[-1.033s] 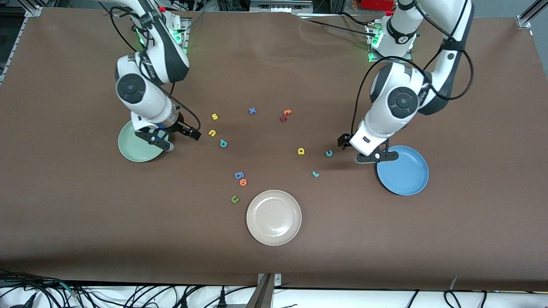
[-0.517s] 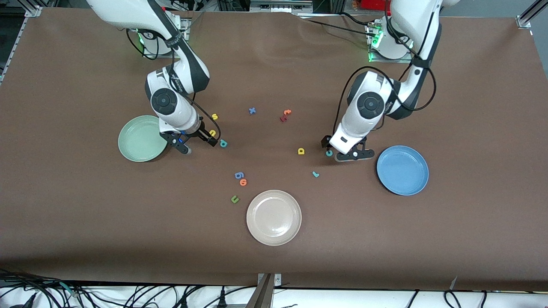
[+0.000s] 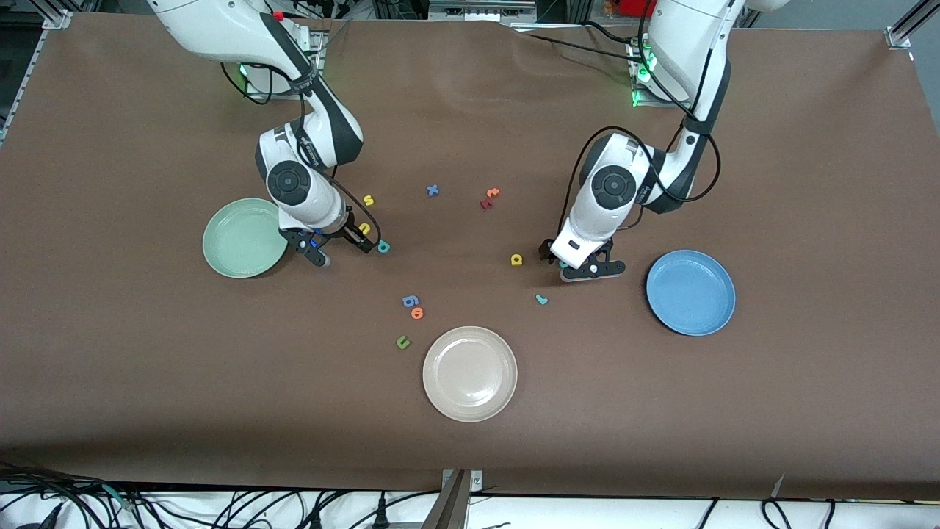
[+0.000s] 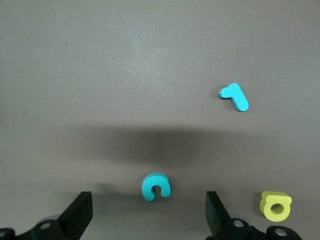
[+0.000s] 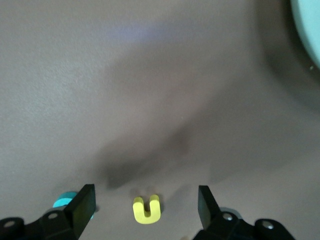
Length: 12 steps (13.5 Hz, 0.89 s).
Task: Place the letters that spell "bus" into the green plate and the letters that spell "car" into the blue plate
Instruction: 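Grasp the yellow u with the right gripper while the left grasps the c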
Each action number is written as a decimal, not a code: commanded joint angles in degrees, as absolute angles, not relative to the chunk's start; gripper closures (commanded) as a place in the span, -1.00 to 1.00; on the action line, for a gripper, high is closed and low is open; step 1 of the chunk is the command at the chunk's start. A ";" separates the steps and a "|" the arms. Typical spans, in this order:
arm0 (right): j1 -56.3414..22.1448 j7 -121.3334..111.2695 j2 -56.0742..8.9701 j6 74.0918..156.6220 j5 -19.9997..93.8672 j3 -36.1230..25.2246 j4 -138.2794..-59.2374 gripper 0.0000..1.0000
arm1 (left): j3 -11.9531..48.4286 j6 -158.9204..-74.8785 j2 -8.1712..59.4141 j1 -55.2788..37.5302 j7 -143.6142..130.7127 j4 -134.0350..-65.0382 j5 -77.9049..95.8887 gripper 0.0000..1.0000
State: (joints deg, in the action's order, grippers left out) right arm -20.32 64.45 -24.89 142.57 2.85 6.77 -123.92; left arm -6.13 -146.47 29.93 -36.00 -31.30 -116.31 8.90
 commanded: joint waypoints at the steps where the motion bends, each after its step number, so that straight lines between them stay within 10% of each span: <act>1: -22.41 67.23 -25.93 143.09 3.43 6.77 -123.22 -0.82 | -6.59 -147.39 31.55 -36.92 -32.96 -114.96 7.65 -0.94; 9: -22.68 66.53 -27.25 143.26 3.16 6.68 -123.22 -0.64 | -6.59 -148.01 31.82 -37.00 -32.96 -115.49 7.65 -0.61; 12: -22.68 66.53 -27.25 143.26 3.16 6.68 -123.22 -0.19 | -6.59 -148.71 32.17 -37.00 -32.96 -115.58 7.65 -0.47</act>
State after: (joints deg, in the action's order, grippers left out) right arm -22.57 66.68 -26.52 142.93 2.85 6.72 -123.63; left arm -6.14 -147.78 31.41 -36.51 -31.65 -116.19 8.90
